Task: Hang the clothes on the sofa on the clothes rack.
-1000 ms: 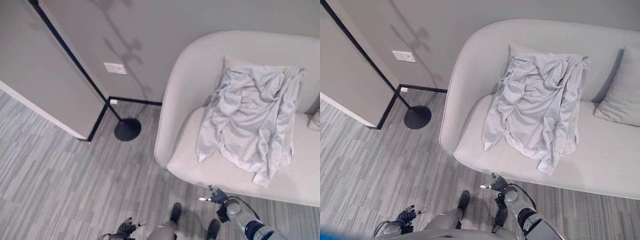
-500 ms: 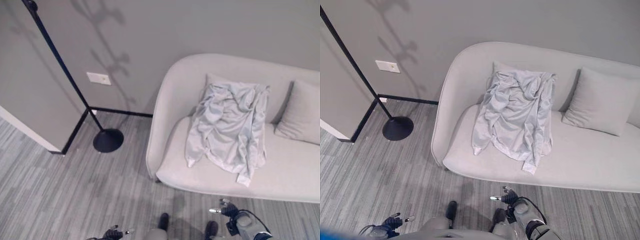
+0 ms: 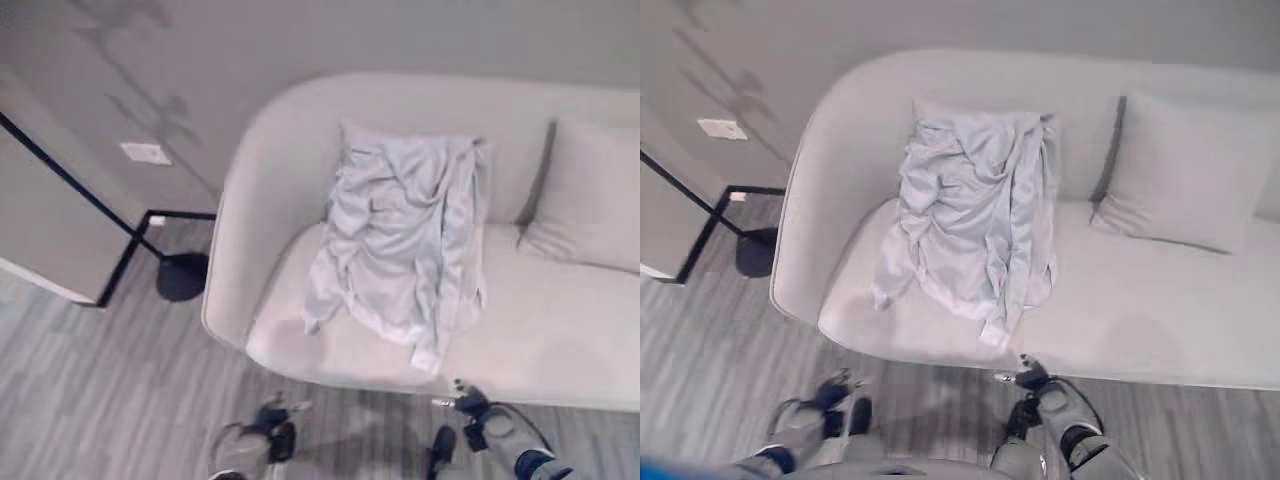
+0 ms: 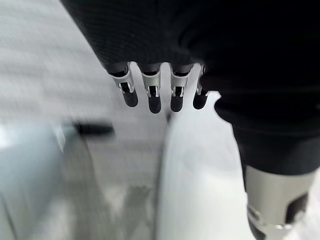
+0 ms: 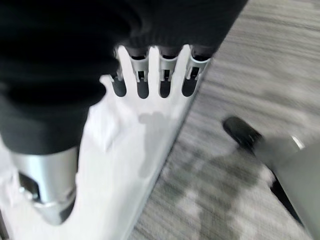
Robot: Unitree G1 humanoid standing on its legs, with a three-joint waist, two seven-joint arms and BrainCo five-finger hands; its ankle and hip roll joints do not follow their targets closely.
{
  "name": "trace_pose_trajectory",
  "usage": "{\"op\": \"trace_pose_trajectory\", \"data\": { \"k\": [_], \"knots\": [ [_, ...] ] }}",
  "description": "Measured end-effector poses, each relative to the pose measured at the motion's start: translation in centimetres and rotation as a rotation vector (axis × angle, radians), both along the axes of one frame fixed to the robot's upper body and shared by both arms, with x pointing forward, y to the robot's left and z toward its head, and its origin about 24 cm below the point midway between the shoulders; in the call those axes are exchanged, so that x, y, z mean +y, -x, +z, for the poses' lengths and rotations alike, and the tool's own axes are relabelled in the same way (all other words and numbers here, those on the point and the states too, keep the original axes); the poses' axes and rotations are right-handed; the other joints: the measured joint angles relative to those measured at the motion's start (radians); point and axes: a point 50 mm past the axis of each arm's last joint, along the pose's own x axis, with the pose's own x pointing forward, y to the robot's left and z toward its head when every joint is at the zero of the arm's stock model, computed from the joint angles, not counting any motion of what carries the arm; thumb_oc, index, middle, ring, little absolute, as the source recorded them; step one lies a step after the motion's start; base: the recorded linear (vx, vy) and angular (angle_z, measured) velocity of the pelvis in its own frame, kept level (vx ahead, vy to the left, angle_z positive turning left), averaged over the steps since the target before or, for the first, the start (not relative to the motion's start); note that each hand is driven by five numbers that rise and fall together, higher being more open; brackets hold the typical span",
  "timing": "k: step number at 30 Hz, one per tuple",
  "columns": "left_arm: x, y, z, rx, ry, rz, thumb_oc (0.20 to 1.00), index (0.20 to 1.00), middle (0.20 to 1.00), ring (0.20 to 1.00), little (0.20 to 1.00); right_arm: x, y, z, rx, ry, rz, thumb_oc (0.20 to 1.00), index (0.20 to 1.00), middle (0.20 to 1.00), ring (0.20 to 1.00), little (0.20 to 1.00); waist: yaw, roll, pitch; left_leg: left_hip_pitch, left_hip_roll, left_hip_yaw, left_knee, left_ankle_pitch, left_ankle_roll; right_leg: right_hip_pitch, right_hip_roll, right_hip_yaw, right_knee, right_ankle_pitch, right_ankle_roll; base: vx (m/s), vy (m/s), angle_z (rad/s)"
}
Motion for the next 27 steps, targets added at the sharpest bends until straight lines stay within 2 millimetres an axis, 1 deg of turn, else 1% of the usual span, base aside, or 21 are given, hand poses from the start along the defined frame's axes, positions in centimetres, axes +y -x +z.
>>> {"op": "trace_pose_trajectory", "data": {
  "k": [1,2,3,4,5,6,7,8,9,12,15,16,18,19,20,21,22,24,26,27],
  "knots": [
    [-0.9,-0.8,0.5,-0.039,0.016,-0.032,1.0,1.0,1.0,1.0,1.0,-0.4,0.1,0.1,-0.005,0.01,0.003,1.0,1.0,1.0,1.0,1.0,0.002,-0.013,0.008,-0.056,-0.015,-0.035,0.069,0.024,-0.034,0.02,0.015,0.006,-0.029,-0.016,-0.035,0.2,-0.386,0.37],
    [-1.7,-1.9,1.3,-0.104,0.03,-0.083,1.0,1.0,1.0,1.0,1.0,-1.0,0.1,0.2,-0.004,0.031,-0.004,1.0,1.0,1.0,1.0,1.0,0.015,-0.03,0.016,-0.086,-0.091,-0.106,0.117,-0.01,-0.076,0.031,0.014,0.038,-0.056,-0.028,-0.062,0.16,-0.28,0.21],
    [-1.9,-2.0,1.5,-0.12,0.028,-0.112,1.0,1.0,1.0,1.0,1.0,-1.5,0.3,0.2,0.0,0.043,-0.016,1.0,1.0,1.0,1.0,1.0,0.017,-0.033,0.017,-0.079,-0.15,-0.121,0.08,-0.03,-0.085,0.036,0.013,0.044,-0.055,-0.031,-0.062,0.2,-0.336,-0.05],
    [-1.6,-1.8,1.4,-0.12,0.024,-0.12,1.0,1.0,1.0,1.0,1.0,-2.7,0.7,0.2,0.014,0.079,-0.033,1.0,1.0,1.0,1.0,1.0,0.016,-0.008,0.0,-0.087,-0.215,-0.101,0.041,-0.033,-0.057,0.045,0.048,0.041,-0.056,-0.045,-0.074,0.2,-0.315,0.02],
    [-1.0,-1.8,1.6,-0.123,0.003,-0.142,1.0,1.0,1.0,1.0,1.0,-2.9,1.0,0.1,0.018,0.084,-0.037,1.0,1.0,1.0,1.0,1.0,0.007,-0.004,-0.005,-0.084,-0.216,-0.088,0.018,-0.04,-0.035,0.049,0.058,0.028,-0.053,-0.041,-0.076,0.13,-0.198,-0.11],
    [-0.2,-1.9,1.8,-0.132,-0.016,-0.142,1.0,1.0,1.0,1.0,1.0,-3.0,1.3,0.0,0.029,0.086,-0.039,1.0,1.0,1.0,1.0,1.0,0.011,-0.006,-0.01,-0.066,-0.217,-0.091,-0.021,-0.032,-0.029,0.045,0.072,0.03,-0.05,-0.038,-0.08,0.12,-0.2,-0.11],
    [0.6,-2.2,2.1,-0.146,-0.034,-0.14,1.0,1.0,1.0,1.0,1.0,-3.2,1.8,-0.1,0.039,0.089,-0.044,1.0,1.0,1.0,1.0,1.0,0.01,0.007,-0.017,-0.058,-0.215,-0.075,-0.036,-0.032,-0.027,0.045,0.093,0.041,-0.05,-0.046,-0.081,0.06,-0.117,-0.15],
    [0.9,-2.2,2.3,-0.156,-0.041,-0.147,1.0,1.0,1.0,1.0,1.0,-3.4,2.1,-0.2,0.047,0.091,-0.051,1.0,1.0,1.0,1.0,1.0,0.007,0.008,-0.017,-0.051,-0.207,-0.082,-0.049,-0.032,-0.027,0.045,0.104,0.041,-0.049,-0.048,-0.08,0.11,-0.206,-0.21],
    [1.4,-3.4,3.5,-0.221,-0.046,-0.153,1.0,1.0,1.0,1.0,1.0,-3.6,2.8,-0.5,0.071,0.099,-0.056,1.0,1.0,1.0,1.0,1.0,0.01,0.007,-0.018,-0.034,-0.19,-0.078,-0.079,-0.032,-0.027,0.037,0.118,0.062,-0.049,-0.048,-0.079,0.07,-0.15,-0.19],
    [1.2,-5.0,5.1,-0.314,-0.04,-0.169,1.0,1.0,1.0,1.0,1.0,-3.6,2.7,-0.5,0.069,0.097,-0.056,1.0,1.0,1.0,1.0,1.0,0.007,0.006,-0.017,-0.027,-0.191,-0.08,-0.088,-0.032,-0.028,0.035,0.115,0.071,-0.049,-0.048,-0.078,0.07,-0.085,-0.12],
    [1.2,-6.5,6.7,-0.394,-0.034,-0.173,1.0,1.0,1.0,1.0,1.0,-2.8,2.2,-0.5,0.057,0.09,-0.032,1.0,1.0,1.0,1.0,1.0,0.008,0.006,-0.017,-0.012,-0.195,-0.075,-0.099,-0.034,-0.03,0.041,0.11,0.083,-0.049,-0.049,-0.076,0.02,-0.025,-0.03],
    [1.3,-6.6,6.8,-0.397,-0.035,-0.171,1.0,1.0,1.0,1.0,1.0,-2.7,2.1,-0.4,0.052,0.093,-0.02,1.0,1.0,1.0,1.0,1.0,0.006,0.007,-0.018,-0.011,-0.196,-0.07,-0.098,-0.039,-0.036,0.042,0.11,0.087,-0.049,-0.05,-0.075,0.0,-0.006,-0.04],
    [1.4,-6.5,6.7,-0.393,-0.038,-0.17,1.0,1.0,1.0,1.0,1.0,-2.5,1.7,-0.3,0.042,0.092,-0.013,1.0,1.0,1.0,1.0,1.0,0.005,0.014,-0.018,-0.008,-0.195,-0.064,-0.107,-0.043,-0.041,0.041,0.11,0.09,-0.05,-0.053,-0.07,0.04,0.084,0.01],
    [1.4,-6.3,6.6,-0.382,-0.038,-0.169,1.0,1.0,1.0,1.0,1.0,-2.6,2.0,-0.4,0.051,0.091,-0.019,1.0,1.0,1.0,1.0,1.0,0.001,0.02,-0.016,0.004,-0.193,-0.054,-0.124,-0.054,-0.044,0.041,0.11,0.091,-0.05,-0.05,-0.065,0.05,0.116,0.0],
    [1.5,-5.8,6.2,-0.366,-0.035,-0.167,1.0,1.0,1.0,1.0,1.0,-2.7,2.0,-0.4,0.045,0.086,-0.035,1.0,1.0,1.0,1.0,1.0,0.002,0.026,-0.017,0.011,-0.19,-0.032,-0.132,-0.069,-0.031,0.044,0.111,0.096,-0.05,-0.052,-0.059,0.05,0.108,-0.12],
    [1.6,-5.0,5.7,-0.34,-0.033,-0.163,1.0,1.0,1.0,1.0,1.0,-2.8,2.0,-0.4,0.044,0.082,-0.05,1.0,1.0,1.0,1.0,1.0,0.003,0.04,-0.017,0.03,-0.184,-0.018,-0.139,-0.101,-0.002,0.053,0.117,0.101,-0.05,-0.051,-0.05,0.08,0.122,-0.2],
    [1.9,-4.3,5.1,-0.31,-0.036,-0.158,1.0,1.0,1.0,1.0,1.0,-2.9,2.5,-0.6,0.054,0.084,-0.059,1.0,1.0,1.0,1.0,1.0,0.0,0.045,-0.016,0.044,-0.19,-0.009,-0.14,-0.139,0.016,0.058,0.109,0.114,-0.052,-0.046,-0.037,0.08,0.122,-0.21],
    [2.7,-3.3,4.6,-0.278,-0.048,-0.139,1.0,1.0,1.0,1.0,1.0,-2.7,3.0,-0.8,0.062,0.068,-0.073,1.0,1.0,1.0,1.0,1.0,-0.003,0.03,-0.011,0.062,-0.218,0.001,-0.145,-0.142,0.022,0.072,0.083,0.146,-0.053,-0.044,-0.028,0.07,0.108,-0.08],
    [3.4,-2.6,4.3,-0.259,-0.061,-0.131,1.0,1.0,1.0,1.0,1.0,-2.6,3.6,-1.0,0.067,0.061,-0.073,1.0,1.0,1.0,1.0,1.0,-0.004,0.02,-0.008,0.077,-0.235,0.005,-0.145,-0.147,0.035,0.086,0.068,0.165,-0.055,-0.046,-0.02,0.04,0.095,0.0],
    [4.0,-2.2,4.2,-0.251,-0.066,-0.104,1.0,1.0,1.0,1.0,1.0,-2.4,3.7,-1.0,0.066,0.052,-0.07,1.0,1.0,1.0,1.0,1.0,-0.003,0.014,-0.008,0.084,-0.243,0.012,-0.145,-0.147,0.041,0.09,0.06,0.172,-0.055,-0.046,-0.018,0.05,0.123,-0.06]
  ]
}}
